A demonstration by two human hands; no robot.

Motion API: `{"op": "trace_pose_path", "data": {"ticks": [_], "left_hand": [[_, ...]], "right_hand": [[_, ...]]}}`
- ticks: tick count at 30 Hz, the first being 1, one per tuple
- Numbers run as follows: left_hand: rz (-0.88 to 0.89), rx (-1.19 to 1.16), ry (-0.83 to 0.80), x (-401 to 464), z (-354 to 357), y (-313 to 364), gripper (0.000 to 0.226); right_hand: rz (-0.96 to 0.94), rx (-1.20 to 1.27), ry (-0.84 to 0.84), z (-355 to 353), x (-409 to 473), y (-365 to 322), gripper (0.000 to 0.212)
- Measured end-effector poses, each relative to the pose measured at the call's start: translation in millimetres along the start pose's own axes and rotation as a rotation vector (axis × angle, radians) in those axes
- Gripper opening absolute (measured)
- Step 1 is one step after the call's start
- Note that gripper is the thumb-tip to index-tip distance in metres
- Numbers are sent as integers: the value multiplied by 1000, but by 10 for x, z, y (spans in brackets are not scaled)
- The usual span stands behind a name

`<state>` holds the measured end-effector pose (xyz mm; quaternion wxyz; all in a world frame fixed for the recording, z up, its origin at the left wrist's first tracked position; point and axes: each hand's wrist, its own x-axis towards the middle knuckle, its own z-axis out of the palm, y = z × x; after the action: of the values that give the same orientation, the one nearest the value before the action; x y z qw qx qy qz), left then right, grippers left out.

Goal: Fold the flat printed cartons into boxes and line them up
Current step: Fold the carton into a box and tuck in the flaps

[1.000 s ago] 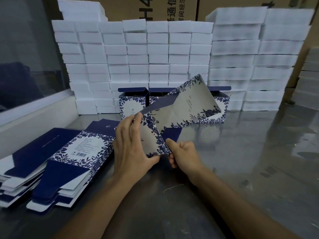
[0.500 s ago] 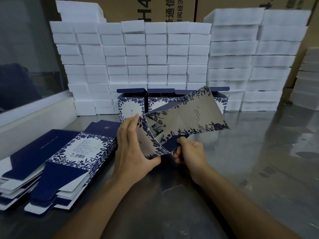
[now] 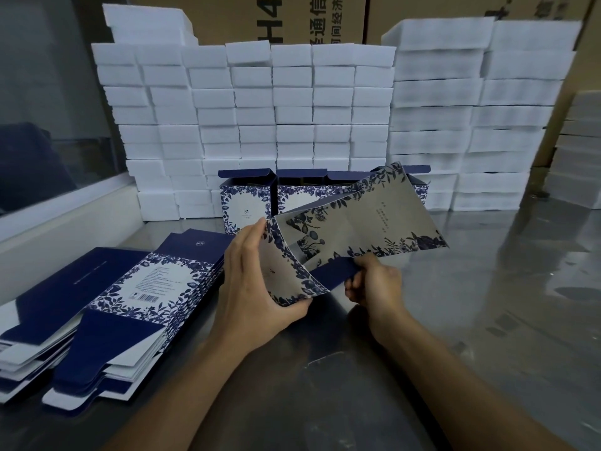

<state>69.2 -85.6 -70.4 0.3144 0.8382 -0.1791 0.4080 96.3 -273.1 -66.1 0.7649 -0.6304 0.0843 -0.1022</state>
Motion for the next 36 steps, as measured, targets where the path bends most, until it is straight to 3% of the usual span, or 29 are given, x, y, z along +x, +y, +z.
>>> {"op": "trace_pose_path", "data": {"ticks": [3, 8, 12, 15, 20, 22, 25, 27, 32, 36], "left_hand": [[-5, -29, -12, 13, 2, 11, 121], [-150, -285, 23, 57, 8, 22, 92], [-398, -514, 69, 105, -23, 59, 64], [-578, -706, 37, 109, -25, 53, 64], [-717, -892, 36, 129, -36, 106, 36], [-739, -955, 27, 136, -35, 117, 44], [-735, -977, -68, 135, -20, 152, 62], [-755, -958, -81, 137, -13, 156, 61], [-828, -945, -104, 169, -39, 131, 16], [-709, -819, 27, 227, -102, 158, 38]], "right_hand": [[-49, -56, 23, 18, 11, 21, 46], [-65, -85, -109, 90, -12, 58, 35], [-54, 1, -178, 153, -43, 58, 51], [-44, 54, -216, 213, -75, 50, 70], [-60, 55, -193, 215, -70, -35, 56], [-97, 7, -193, 214, -74, -53, 51], [-194, -19, -211, 226, -85, -67, 39], [-212, -19, -235, 230, -92, -79, 37], [-270, -36, -240, 198, -112, -72, 40], [-368, -31, -230, 212, -162, -94, 36]]}}
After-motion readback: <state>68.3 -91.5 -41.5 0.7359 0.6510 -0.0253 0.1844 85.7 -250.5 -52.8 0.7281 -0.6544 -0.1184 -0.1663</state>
